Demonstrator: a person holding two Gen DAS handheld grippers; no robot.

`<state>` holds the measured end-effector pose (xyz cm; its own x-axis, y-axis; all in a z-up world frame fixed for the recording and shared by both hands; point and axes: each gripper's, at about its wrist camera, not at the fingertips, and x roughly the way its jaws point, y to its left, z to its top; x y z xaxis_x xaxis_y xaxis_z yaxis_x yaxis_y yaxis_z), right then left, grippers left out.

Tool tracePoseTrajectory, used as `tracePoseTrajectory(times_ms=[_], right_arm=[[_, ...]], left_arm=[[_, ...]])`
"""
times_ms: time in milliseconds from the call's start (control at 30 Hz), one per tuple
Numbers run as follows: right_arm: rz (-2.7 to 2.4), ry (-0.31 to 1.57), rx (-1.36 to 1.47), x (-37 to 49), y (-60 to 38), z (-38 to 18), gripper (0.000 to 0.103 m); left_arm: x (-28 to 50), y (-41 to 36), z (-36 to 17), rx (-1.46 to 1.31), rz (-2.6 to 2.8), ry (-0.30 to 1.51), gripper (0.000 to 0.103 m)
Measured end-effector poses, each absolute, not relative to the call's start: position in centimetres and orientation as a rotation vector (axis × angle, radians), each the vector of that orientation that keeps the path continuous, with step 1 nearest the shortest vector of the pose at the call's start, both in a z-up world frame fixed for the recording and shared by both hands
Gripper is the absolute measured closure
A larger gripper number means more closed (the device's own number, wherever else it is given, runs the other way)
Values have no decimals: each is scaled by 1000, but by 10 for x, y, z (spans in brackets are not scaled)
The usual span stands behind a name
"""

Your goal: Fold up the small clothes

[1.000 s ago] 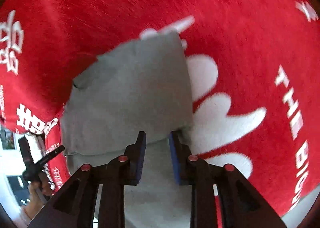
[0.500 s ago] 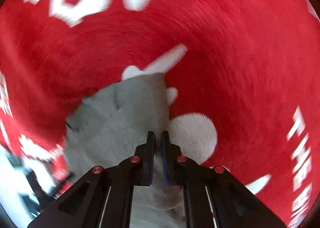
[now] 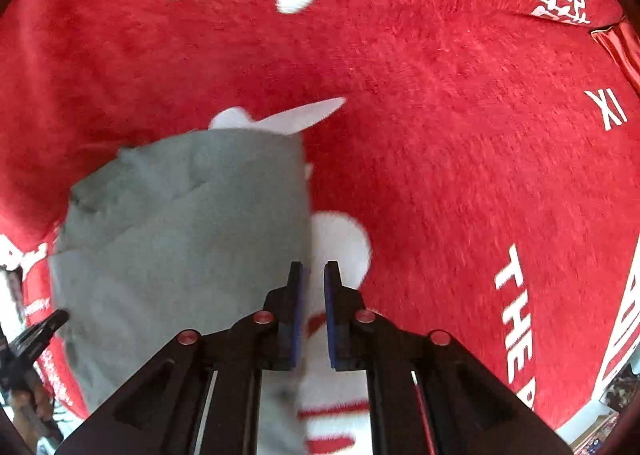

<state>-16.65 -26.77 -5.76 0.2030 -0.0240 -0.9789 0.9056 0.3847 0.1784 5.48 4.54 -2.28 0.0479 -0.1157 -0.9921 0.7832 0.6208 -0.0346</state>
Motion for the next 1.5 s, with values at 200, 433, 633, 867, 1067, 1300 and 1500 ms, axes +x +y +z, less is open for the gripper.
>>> tracePoseTrajectory(times_ms=[200,433,633,867,1067,1300,1500], right_arm=[[-696,1163,992,-160,-230,-45,94],[-675,1232,965,-159,-207,-77,95],[-675,1268,1015,-171,-212,-59,90],[-672,1220,1102,-193,-206,-36,88],[-638,1218,1125,-180,-191,-34,69],[-592,1223,1130,-157,-173,-39,55],[-557,1227,1137,-142,-162,-47,45]], left_arm=[[54,51,-20,604,-757,1373,91],[49,53,-35,645,-756,1375,91],[53,63,-27,643,-711,1391,91],[49,66,-14,658,-673,1402,91],[38,68,-8,676,-669,1409,91],[34,75,-7,637,-674,1412,0],[25,78,-2,669,-657,1393,1]])
